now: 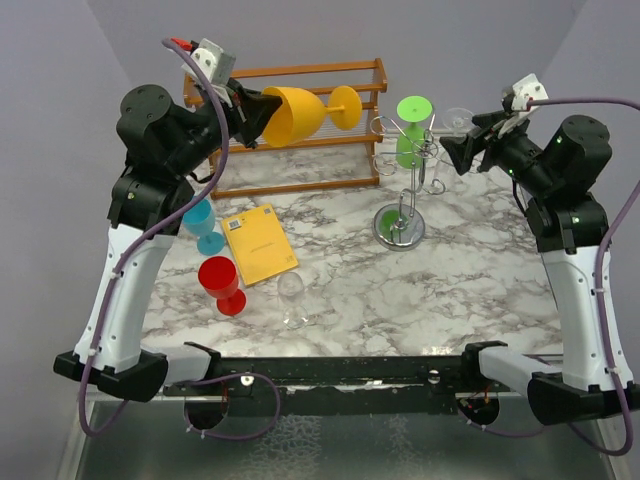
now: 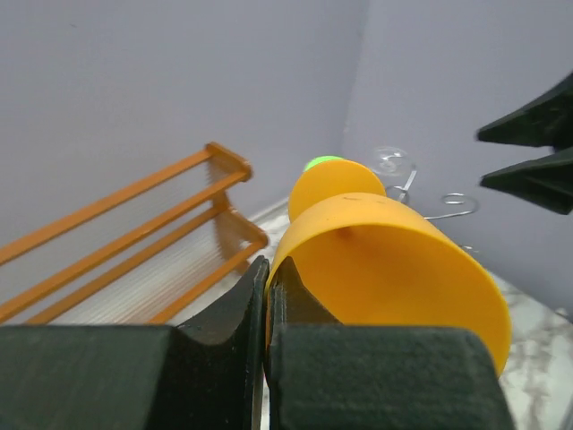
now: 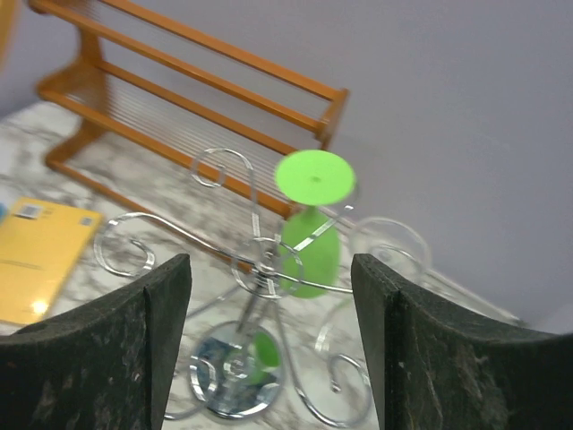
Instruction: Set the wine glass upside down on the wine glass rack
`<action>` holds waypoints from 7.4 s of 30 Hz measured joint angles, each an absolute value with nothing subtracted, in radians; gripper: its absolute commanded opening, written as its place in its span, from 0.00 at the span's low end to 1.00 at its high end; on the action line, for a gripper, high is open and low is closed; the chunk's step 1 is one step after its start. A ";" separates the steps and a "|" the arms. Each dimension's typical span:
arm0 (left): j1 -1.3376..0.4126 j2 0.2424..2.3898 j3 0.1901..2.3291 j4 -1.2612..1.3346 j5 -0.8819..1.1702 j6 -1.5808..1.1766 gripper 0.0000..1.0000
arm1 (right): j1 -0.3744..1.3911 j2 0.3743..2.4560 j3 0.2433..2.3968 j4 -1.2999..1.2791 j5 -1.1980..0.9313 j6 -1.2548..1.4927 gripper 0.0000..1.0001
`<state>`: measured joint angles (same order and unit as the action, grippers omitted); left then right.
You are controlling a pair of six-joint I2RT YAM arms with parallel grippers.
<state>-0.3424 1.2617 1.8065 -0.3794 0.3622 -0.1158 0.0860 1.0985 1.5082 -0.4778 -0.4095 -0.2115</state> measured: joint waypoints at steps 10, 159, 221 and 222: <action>-0.345 1.374 1.806 -0.291 0.470 -0.362 0.00 | 0.094 1.240 1.540 -0.374 -0.709 0.154 0.58; -0.504 1.233 1.592 -0.515 0.170 0.239 0.96 | -0.015 1.275 1.589 -0.835 -0.558 -1.427 0.01; -0.503 1.232 1.588 -0.519 0.215 0.247 0.96 | -0.015 1.172 1.566 -0.970 -0.473 -1.414 0.01; -0.503 1.232 1.587 -0.519 0.216 0.247 0.96 | -0.015 1.172 1.566 -0.972 -0.472 -1.412 0.01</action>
